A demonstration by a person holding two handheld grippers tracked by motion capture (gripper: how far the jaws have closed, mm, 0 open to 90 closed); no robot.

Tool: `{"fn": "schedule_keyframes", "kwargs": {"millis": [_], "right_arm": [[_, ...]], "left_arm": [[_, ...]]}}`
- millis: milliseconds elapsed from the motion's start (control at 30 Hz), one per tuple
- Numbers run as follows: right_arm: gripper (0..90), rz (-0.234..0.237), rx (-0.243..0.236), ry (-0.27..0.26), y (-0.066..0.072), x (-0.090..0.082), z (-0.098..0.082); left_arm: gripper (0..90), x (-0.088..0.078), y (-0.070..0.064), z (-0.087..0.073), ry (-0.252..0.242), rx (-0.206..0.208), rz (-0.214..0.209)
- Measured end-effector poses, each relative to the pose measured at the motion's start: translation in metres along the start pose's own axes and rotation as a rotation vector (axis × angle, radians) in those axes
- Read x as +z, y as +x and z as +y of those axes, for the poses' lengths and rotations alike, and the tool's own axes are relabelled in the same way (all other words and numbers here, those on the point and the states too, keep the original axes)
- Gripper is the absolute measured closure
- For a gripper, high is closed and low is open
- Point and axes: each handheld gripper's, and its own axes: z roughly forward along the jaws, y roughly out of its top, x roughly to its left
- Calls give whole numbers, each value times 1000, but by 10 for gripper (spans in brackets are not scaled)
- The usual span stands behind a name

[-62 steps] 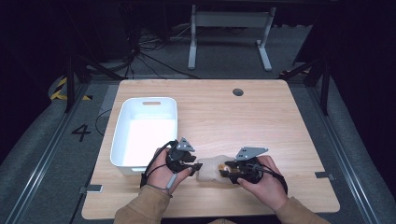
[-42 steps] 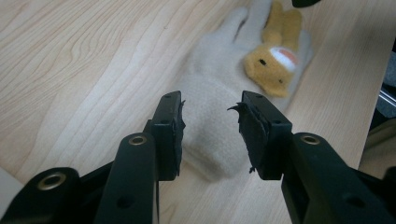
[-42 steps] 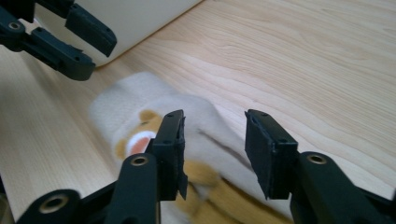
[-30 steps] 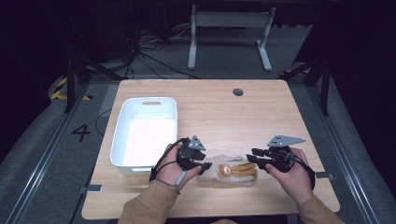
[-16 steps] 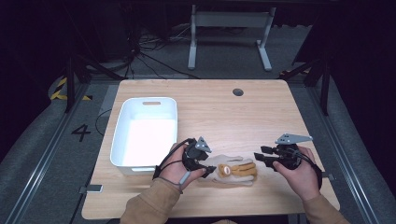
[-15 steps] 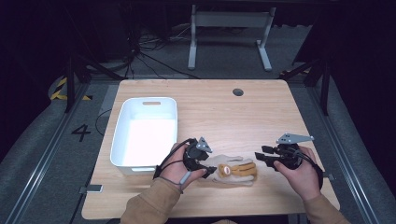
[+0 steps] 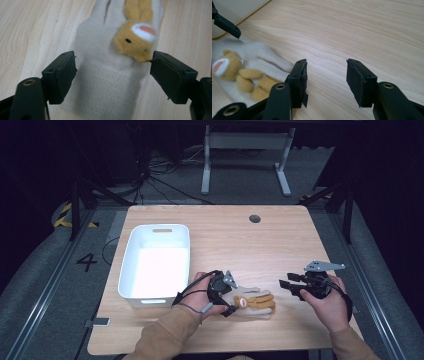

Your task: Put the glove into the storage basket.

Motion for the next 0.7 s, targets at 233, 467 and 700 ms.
{"fn": "schedule_keyframes", "kwargs": {"millis": [233,467,700], "right_arm": [[508,7,-3,1,0,1,0],[499,14,-7,4,1,4,-1],[491,17,-5,11,2,6,-2]], "left_arm": [[172,14,-2,3,28,61,8],[156,24,-1,5,40,65,12],[142,38,-3,9,84,77,12]]}}
